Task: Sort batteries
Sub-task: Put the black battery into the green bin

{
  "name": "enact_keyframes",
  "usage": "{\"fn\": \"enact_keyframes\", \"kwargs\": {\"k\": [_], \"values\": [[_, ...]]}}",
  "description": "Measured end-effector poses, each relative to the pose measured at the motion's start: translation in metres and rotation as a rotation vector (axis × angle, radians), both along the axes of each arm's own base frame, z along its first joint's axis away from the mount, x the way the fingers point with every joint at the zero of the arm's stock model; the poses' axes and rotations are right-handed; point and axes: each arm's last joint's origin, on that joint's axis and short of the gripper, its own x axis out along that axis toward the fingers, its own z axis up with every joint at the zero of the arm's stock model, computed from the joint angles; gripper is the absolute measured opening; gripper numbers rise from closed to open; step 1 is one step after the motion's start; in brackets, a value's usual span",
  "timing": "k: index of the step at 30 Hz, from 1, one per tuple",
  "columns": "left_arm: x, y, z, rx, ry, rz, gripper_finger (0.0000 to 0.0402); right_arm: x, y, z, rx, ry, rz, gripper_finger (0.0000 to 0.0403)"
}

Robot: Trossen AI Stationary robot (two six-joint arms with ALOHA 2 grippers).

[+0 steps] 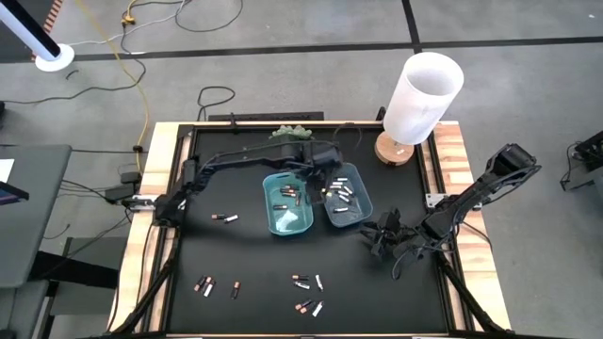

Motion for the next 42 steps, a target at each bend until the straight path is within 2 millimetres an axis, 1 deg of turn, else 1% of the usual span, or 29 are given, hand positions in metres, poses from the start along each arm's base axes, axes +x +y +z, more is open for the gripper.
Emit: {"fn": "enact_keyframes", "kwargs": {"k": [3, 6, 12, 15, 18, 21, 23, 25, 27, 29, 33, 37, 40, 42], "values": [[-0.012, -0.013, 0.014, 0.058, 0.018, 0.009, 0.0167, 0.000, 0.000, 0.000, 0.000, 0.000, 0.000, 0.0150], [-0.022, -0.024, 0.025, 0.069, 0.025, 0.004, 0.0167, 0.000, 0.000, 0.000, 0.000, -0.001, 0.000, 0.0150], [-0.032, -0.039, 0.028, 0.087, 0.088, 0.012, 0.0167, 0.000, 0.001, 0.001, 0.007, -0.008, 0.002, 0.0150], [-0.035, -0.045, 0.027, 0.142, 0.121, 0.041, 0.0167, -0.001, 0.003, 0.001, 0.012, -0.015, 0.016, 0.0150], [-0.036, -0.051, 0.018, 0.168, 0.152, 0.049, 0.0167, -0.002, 0.006, 0.001, 0.015, -0.018, 0.033, 0.0150], [-0.045, -0.055, 0.005, 0.167, 0.186, 0.049, 0.0167, -0.004, 0.008, 0.001, 0.023, -0.022, 0.042, 0.0150], [-0.057, -0.056, -0.003, 0.161, 0.193, 0.067, 0.0167, -0.004, 0.009, 0.001, 0.029, -0.023, 0.045, 0.0150], [-0.074, -0.055, -0.013, 0.154, 0.187, 0.095, 0.0167, -0.005, 0.010, 0.001, 0.038, -0.027, 0.045, 0.0150], [-0.094, -0.055, -0.023, 0.143, 0.163, 0.124, 0.0167, -0.005, 0.010, 0.002, 0.045, -0.030, 0.042, 0.0150], [-0.120, -0.054, -0.030, 0.130, 0.139, 0.155, 0.0167, -0.005, 0.011, 0.002, 0.048, -0.032, 0.041, 0.0150], [-0.179, -0.053, -0.042, 0.093, 0.105, 0.245, 0.0167, -0.004, 0.011, 0.002, 0.056, -0.042, 0.041, 0.0150], [-0.235, -0.051, -0.061, 0.062, 0.090, 0.334, 0.0167, -0.004, 0.011, 0.003, 0.060, -0.047, 0.041, 0.0150], [-0.269, -0.051, -0.080, 0.028, 0.099, 0.383, 0.0167, -0.003, 0.011, 0.003, 0.060, -0.048, 0.037, 0.0150], [-0.287, -0.051, -0.093, 0.012, 0.111, 0.404, 0.0167, -0.003, 0.010, 0.003, 0.059, -0.047, 0.033, 0.0150]]}}
